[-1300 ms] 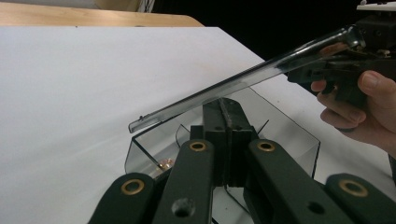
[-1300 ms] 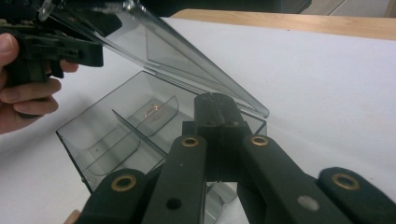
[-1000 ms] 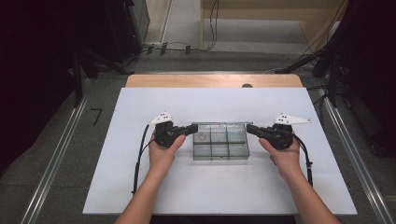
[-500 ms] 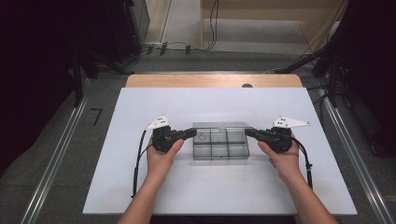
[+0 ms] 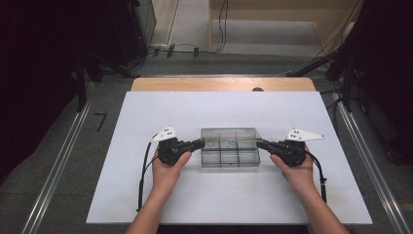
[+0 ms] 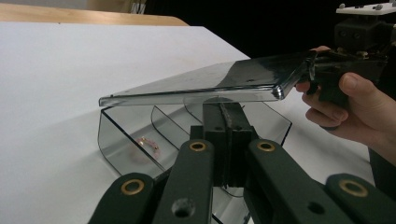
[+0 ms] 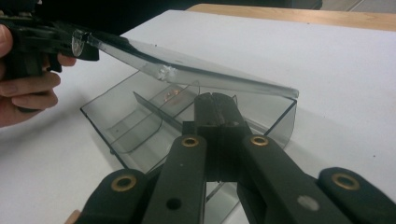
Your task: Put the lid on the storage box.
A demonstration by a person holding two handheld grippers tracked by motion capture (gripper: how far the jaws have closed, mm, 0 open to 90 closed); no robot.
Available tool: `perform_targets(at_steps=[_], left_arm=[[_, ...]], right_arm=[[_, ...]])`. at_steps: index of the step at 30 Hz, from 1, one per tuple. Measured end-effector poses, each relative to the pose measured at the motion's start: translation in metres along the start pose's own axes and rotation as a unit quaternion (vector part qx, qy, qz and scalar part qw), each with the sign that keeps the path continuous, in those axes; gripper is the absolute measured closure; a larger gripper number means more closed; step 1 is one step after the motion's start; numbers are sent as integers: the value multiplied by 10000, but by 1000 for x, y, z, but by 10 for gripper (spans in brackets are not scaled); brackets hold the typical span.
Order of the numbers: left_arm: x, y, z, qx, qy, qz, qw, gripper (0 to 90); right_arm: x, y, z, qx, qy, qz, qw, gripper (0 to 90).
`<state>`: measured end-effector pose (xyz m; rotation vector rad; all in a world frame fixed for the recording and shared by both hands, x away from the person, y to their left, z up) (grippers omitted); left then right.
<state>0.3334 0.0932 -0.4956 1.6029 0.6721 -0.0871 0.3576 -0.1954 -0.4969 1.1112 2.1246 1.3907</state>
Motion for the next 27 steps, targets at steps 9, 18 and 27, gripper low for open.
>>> perform_targets(at_steps=[9, 18, 27], left_arm=[[-8, -10, -1, 44, -25, -39, 10000, 899], [-16, -16, -7, 75, 19, 47, 10000, 899], [-20, -23, -9, 118, 4, 1, 9999, 899]], right_arm=[[6, -6, -6, 2, 30, 12, 10000, 880], [10, -11, -12, -29, 25, -30, 10000, 880], [10, -20, -19, -12, 56, 76, 10000, 880]])
Point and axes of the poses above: each handheld gripper's, and its own axes: z roughly forward along the jaws, y roughly out of its top, x roughly to its left, the point moved 6 cm from there along z, roughly forward along the jaws, and after that the axes turned 15 degrees about -y, right-handed, at the moved point
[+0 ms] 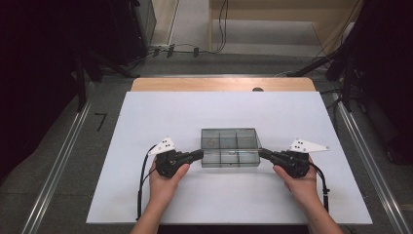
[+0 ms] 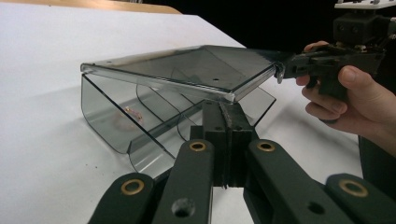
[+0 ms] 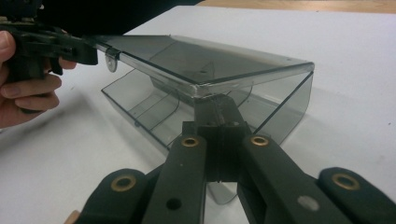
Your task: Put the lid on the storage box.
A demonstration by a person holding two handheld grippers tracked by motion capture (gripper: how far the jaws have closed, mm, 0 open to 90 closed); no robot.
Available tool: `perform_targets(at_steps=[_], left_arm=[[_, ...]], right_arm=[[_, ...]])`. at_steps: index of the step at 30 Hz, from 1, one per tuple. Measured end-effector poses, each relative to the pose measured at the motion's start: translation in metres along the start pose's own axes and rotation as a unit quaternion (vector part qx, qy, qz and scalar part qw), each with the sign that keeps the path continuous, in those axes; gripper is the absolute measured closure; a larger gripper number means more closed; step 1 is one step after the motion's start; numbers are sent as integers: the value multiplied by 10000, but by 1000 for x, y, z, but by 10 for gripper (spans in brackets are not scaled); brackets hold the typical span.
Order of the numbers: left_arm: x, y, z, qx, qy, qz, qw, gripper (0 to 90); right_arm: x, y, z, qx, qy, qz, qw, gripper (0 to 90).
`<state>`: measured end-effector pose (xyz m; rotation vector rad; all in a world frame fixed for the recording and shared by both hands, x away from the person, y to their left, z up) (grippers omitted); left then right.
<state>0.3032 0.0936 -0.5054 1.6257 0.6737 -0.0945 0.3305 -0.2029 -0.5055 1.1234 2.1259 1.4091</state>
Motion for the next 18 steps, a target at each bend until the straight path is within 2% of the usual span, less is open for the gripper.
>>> perform_targets(at_steps=[8, 18], left_arm=[[-5, -7, -3, 103, 35, 17, 9999, 899], [-15, -12, -8, 111, 9, 56, 9999, 899]], right_arm=[[4, -7, -3, 40, 44, 9, 10000, 880], [7, -14, -10, 75, 35, -27, 10000, 879]])
Point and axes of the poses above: each handheld gripper's, and its own axes: z roughly forward along the jaws, y roughly out of its top, x roughly to its left, the point moved 6 cm from there along z, roughly forward along the jaws, and after that the axes turned 15 degrees about -y, right-handed, at the moved point
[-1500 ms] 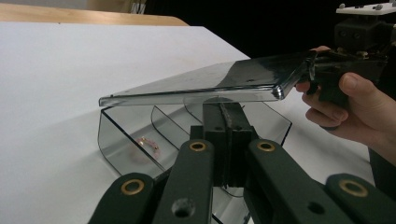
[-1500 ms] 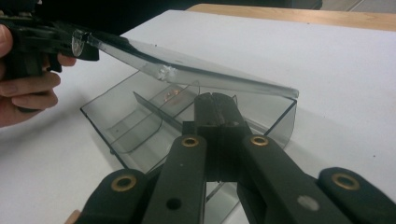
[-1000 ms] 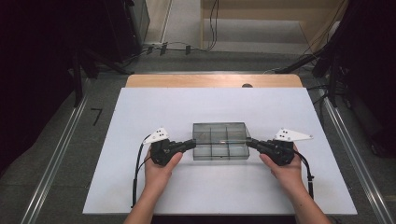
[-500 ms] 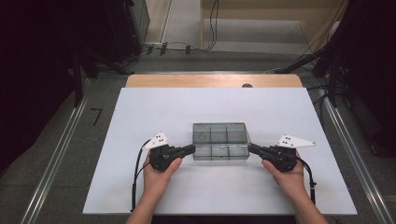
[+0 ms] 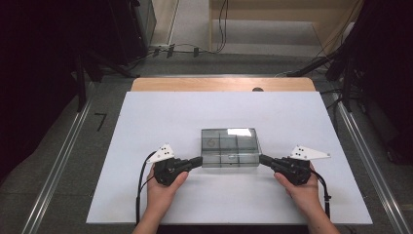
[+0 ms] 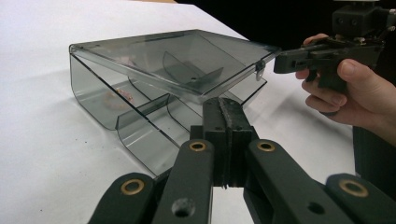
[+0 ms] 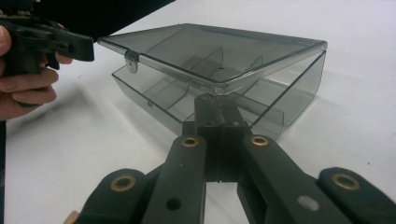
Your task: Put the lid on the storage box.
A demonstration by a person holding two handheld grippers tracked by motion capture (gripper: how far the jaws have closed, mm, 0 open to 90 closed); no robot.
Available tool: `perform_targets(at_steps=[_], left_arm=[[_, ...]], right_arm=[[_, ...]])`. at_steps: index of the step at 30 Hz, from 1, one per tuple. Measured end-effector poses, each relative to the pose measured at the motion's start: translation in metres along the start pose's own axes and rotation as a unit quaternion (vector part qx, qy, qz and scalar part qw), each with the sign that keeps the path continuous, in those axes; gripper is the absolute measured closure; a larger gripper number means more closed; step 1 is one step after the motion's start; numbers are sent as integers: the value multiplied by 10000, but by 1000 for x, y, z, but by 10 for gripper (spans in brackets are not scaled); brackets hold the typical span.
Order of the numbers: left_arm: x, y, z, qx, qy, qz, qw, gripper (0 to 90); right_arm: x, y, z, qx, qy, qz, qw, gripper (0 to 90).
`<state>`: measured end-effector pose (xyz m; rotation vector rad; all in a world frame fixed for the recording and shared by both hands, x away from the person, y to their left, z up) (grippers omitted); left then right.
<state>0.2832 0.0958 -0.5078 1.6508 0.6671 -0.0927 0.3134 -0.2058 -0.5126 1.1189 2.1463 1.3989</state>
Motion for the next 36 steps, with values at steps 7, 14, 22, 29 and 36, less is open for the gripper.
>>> perform_targets(at_steps=[7, 14, 22, 29, 36], left_arm=[[-2, 0, -12, -91, 67, 25, 9999, 898], [-6, 1, -23, -117, 225, 221, 9994, 826], [-15, 0, -35, -86, 392, 574, 9975, 609], [-18, 1, -46, -157, 416, 703, 9965, 466], [-14, 0, -62, -155, 576, 694, 9958, 352]], right_arm=[[1, -3, -9, -30, -10, -9, 10000, 876], [-6, -1, -20, -170, -120, -16, 9998, 817], [-12, 7, -35, -452, -304, -110, 9985, 506], [-21, 10, -48, -551, -457, -72, 9974, 302], [-34, 6, -56, -526, -672, -48, 9963, 177]])
Point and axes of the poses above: each handheld gripper's, and its own axes: z roughly forward along the jaws, y roughly out of its top, x roughly to its left, the point moved 6 cm from there along z, roughly forward along the jaws, and after that the axes turned 15 degrees about -y, right-handed, at the moved point
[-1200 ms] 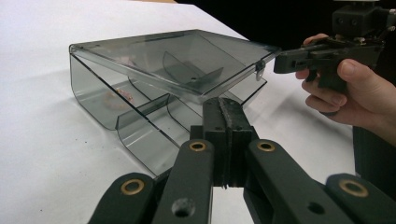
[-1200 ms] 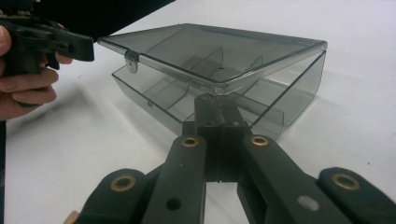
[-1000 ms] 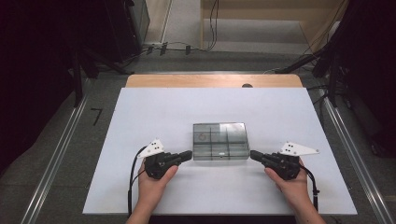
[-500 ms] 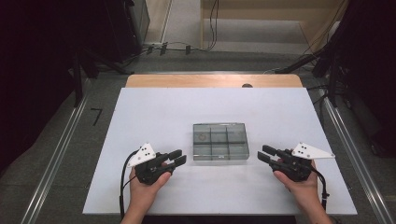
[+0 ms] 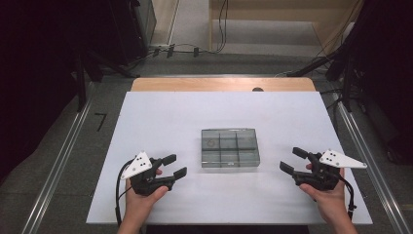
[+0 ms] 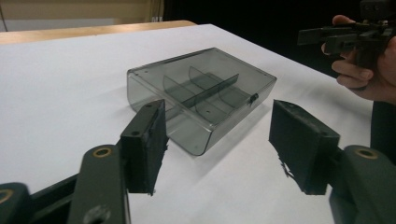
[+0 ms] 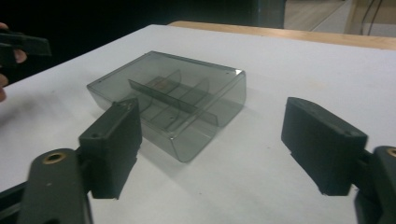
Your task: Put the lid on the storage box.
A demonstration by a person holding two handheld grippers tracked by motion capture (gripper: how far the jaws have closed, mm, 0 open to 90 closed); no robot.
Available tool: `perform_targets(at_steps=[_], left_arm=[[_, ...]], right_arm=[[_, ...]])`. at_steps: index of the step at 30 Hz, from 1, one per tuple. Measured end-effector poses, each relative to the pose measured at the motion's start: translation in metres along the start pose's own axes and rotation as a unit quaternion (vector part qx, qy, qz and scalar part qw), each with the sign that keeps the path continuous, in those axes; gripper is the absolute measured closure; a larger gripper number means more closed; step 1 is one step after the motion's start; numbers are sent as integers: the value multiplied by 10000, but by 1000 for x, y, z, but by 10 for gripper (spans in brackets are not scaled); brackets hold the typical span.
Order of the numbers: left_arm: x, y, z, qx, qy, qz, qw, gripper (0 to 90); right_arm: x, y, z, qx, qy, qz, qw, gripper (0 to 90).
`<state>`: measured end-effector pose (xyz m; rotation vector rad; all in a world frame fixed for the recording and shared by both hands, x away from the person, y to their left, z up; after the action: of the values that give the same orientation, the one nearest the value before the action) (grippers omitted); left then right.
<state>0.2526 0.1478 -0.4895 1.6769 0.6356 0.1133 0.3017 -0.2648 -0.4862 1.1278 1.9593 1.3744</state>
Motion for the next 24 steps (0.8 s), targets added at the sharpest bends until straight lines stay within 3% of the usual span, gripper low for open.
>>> perform_targets(at_steps=[6, 10, 16, 24], left_arm=[[7, -1, -18, -86, 119, -51, 9999, 243], [14, -1, -29, -195, 232, -92, 9995, 175], [21, -3, -41, -294, 205, -104, 9993, 69], [30, -7, -52, -215, 433, 24, 9988, 29]], right_arm=[[-12, -3, -2, -12, -61, -27, 10000, 89], [-24, -3, -7, -70, -119, 50, 9999, 84], [-39, -6, -11, -94, -287, 121, 9995, 83], [-54, -11, -12, -78, -462, 116, 9988, 82]])
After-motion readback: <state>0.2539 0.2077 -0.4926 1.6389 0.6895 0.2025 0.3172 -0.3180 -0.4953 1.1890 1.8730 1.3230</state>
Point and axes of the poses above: each handheld gripper's, and its own axes: z roughly forward along the jaws, y roughly out of its top, x roughly to its left, the point moved 6 cm from there along z, roughly forward along the jaws, and after that the axes turned 15 degrees about -y, right-handed, at the moved point
